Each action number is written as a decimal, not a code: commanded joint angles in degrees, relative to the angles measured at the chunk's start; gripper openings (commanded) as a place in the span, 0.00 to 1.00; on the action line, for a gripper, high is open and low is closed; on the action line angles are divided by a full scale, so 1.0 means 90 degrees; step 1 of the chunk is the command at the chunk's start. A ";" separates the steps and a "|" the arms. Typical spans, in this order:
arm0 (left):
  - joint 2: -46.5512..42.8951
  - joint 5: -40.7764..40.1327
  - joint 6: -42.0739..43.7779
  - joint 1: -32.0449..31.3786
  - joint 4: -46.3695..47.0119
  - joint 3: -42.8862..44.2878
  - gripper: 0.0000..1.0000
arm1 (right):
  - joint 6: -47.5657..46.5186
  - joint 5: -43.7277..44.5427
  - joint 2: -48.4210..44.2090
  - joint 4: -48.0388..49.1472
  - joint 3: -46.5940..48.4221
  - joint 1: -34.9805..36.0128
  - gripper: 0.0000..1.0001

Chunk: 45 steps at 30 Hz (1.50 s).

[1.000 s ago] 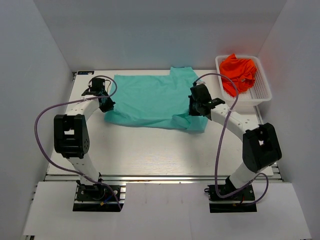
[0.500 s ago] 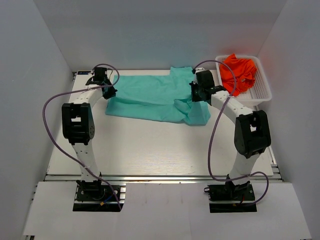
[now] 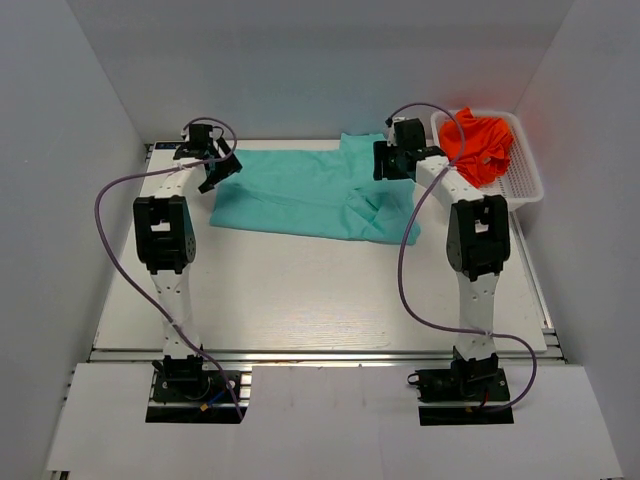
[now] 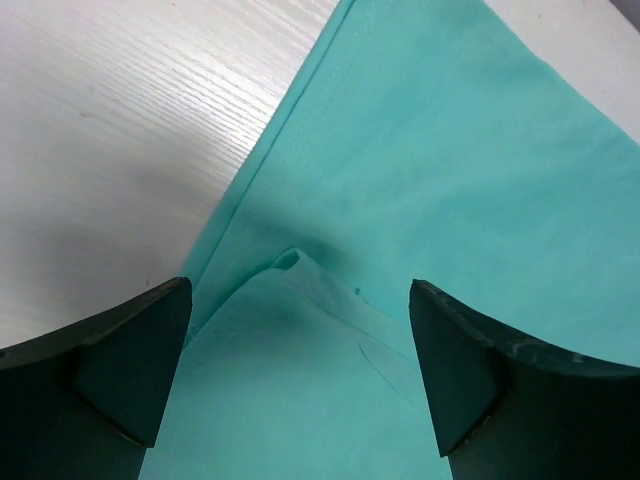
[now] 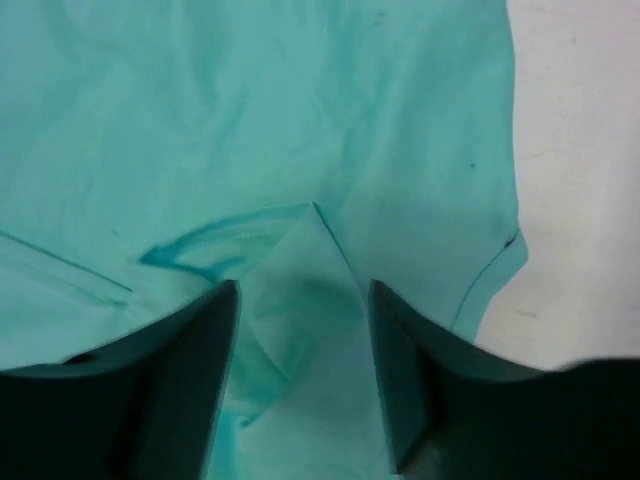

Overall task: Fold and stack the t-shirts
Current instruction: Fold the flattened tshirt in 1/3 of the way

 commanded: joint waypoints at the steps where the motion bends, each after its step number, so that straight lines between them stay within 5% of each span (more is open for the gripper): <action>1: -0.0498 0.0047 0.0185 0.0074 -0.0162 0.0088 1.00 | 0.0127 -0.0096 -0.0076 -0.0428 0.0378 -0.0104 0.73; 4: -0.1013 0.0319 0.0332 0.0074 0.0111 -0.0371 1.00 | 0.0049 -0.0369 -0.0535 -0.0341 -0.0207 -0.0075 0.90; 10: -0.1553 0.1177 0.0742 -0.0130 0.0814 -0.1688 1.00 | 0.0185 -0.0273 -0.1950 0.0401 -0.2634 -0.0104 0.90; 19: -0.1056 0.1397 0.0743 -0.0131 0.0991 -0.1897 1.00 | 0.0359 0.0616 -0.1553 0.0694 -0.3089 -0.0221 0.81; 21: -0.0822 0.1220 0.0743 -0.0131 0.0864 -0.1770 1.00 | 0.0429 0.0511 -0.1367 0.0830 -0.2923 -0.0250 0.72; 23: -0.0685 0.1142 0.0743 -0.0073 0.0659 -0.1711 1.00 | 0.0556 0.0383 -0.1220 0.0958 -0.2884 -0.0309 0.53; 25: -0.0616 0.0996 0.0684 -0.0014 0.0658 -0.1710 1.00 | 0.0722 0.0383 -0.1190 0.1085 -0.2923 -0.0348 0.17; 27: -0.0616 0.0879 0.0684 -0.0014 0.0590 -0.1779 1.00 | 0.0878 0.0577 -0.1190 0.1115 -0.2972 -0.0426 0.00; 39: -0.0616 0.0496 0.0684 0.0045 0.0287 -0.1896 1.00 | 0.0957 -0.0096 -0.1609 0.1281 -0.3460 -0.0709 0.09; 40: -0.0683 0.0497 0.0684 0.0045 0.0287 -0.1896 1.00 | 0.0918 -0.0347 -0.1668 0.1329 -0.3441 -0.0700 0.16; 41: -0.0684 0.0584 0.0742 0.0045 0.0287 -0.1896 1.00 | 0.0860 -0.0533 -0.1736 0.1359 -0.3431 -0.0700 0.34; 45: -0.0927 0.0838 0.0801 -0.0023 0.0531 -0.2022 1.00 | 0.0616 -0.1324 -0.2166 0.1651 -0.3353 -0.0622 0.56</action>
